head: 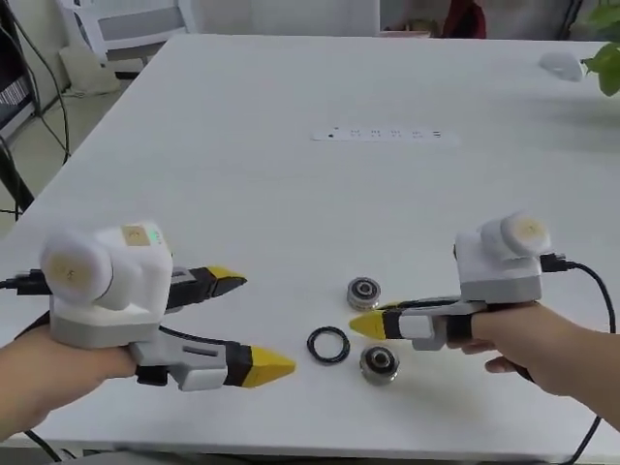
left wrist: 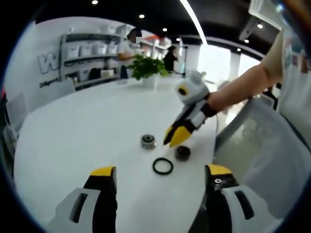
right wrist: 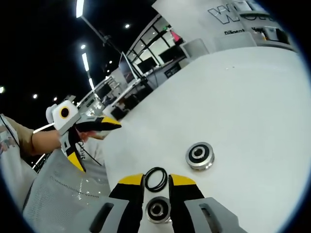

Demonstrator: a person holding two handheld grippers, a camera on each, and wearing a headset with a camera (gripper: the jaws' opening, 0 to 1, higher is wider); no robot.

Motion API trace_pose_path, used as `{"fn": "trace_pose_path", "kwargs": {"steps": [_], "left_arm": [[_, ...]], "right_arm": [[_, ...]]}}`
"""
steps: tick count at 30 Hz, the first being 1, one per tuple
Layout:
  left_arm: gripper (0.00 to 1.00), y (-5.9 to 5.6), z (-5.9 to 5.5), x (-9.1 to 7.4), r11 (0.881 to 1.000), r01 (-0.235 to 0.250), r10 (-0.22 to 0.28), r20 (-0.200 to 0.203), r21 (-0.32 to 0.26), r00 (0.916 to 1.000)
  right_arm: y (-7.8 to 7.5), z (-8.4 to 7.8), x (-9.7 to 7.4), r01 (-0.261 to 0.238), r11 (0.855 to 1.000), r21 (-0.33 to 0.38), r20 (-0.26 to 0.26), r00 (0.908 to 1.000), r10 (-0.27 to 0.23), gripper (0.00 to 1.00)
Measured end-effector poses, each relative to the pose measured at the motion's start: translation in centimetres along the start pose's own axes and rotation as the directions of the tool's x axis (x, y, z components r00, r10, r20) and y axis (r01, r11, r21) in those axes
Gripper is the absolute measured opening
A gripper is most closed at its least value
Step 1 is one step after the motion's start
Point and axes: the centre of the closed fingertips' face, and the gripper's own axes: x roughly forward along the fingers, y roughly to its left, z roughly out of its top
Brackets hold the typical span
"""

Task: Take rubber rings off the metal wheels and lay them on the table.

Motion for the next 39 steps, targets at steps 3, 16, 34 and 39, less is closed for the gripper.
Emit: {"fn": "trace_pose_path", "kwargs": {"steps": [3, 16, 34, 39], "left_arm": [[0.75, 0.0, 0.3, -0.1, 1.0, -0.002, 0.002, 0.003, 0.005, 1.0], [0.76, -0.6, 1.9, -1.1, 1.0, -0.011, 0.011, 0.029, 0.012, 0.9995], [0.78, -1.8, 2.3, -2.6, 0.999, -0.04, 0.039, 0.034, 0.031, 0.9986], [0.78, -1.7, 2.1, -3.1, 0.998, -0.06, 0.06, 0.04, 0.015, 0.9974]], "right_arm": [[0.6, 0.4, -0.8, 0.0, 1.0, -0.019, 0.025, 0.9997, 0.001, 0.21], [1.9, 1.6, -4.6, 0.058, 0.984, -0.171, 0.097, 0.9944, -0.042, 0.49], [1.5, 0.6, -9.2, 0.187, 0.928, -0.321, 0.158, 0.9771, -0.143, 0.75], [1.5, 0.2, -10.3, 0.211, 0.917, -0.338, 0.167, 0.9726, -0.162, 0.8]]}}
